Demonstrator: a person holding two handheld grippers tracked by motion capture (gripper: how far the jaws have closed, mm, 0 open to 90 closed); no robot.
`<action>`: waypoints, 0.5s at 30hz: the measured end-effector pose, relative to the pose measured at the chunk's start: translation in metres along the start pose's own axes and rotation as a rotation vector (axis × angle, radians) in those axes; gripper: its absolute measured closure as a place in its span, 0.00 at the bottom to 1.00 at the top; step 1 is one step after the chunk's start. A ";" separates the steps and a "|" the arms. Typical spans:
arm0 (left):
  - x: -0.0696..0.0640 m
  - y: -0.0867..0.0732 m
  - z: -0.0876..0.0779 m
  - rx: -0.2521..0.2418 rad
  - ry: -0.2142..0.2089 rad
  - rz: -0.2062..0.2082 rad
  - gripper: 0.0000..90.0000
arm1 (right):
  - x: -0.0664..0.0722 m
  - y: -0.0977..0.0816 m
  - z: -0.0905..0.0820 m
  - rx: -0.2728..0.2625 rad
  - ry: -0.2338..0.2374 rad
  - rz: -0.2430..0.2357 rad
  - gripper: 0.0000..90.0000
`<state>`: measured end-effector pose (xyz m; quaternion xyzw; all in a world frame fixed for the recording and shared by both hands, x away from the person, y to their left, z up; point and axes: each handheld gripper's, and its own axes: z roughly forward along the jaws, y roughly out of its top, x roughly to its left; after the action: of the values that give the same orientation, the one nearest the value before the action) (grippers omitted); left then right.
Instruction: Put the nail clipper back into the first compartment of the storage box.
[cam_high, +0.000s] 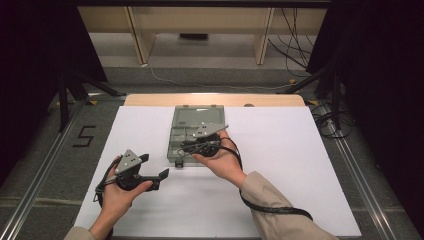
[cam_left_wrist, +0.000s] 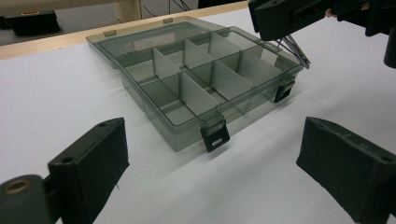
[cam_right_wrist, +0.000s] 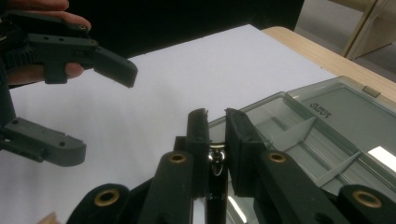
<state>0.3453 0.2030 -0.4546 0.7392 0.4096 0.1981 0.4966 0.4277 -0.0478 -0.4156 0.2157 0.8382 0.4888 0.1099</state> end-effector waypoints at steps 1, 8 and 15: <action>0.000 0.000 0.000 0.000 -0.001 0.002 0.09 | 0.000 0.000 0.001 -0.002 -0.002 0.002 0.90; 0.001 0.000 -0.001 0.001 -0.002 0.012 0.09 | -0.003 0.003 0.007 -0.001 -0.009 0.010 0.90; -0.002 0.000 0.000 0.003 -0.025 -0.021 0.09 | -0.007 0.006 0.012 -0.025 -0.032 0.010 0.90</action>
<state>0.3442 0.2014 -0.4549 0.7379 0.4115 0.1828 0.5027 0.4403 -0.0388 -0.4165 0.2264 0.8290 0.4963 0.1233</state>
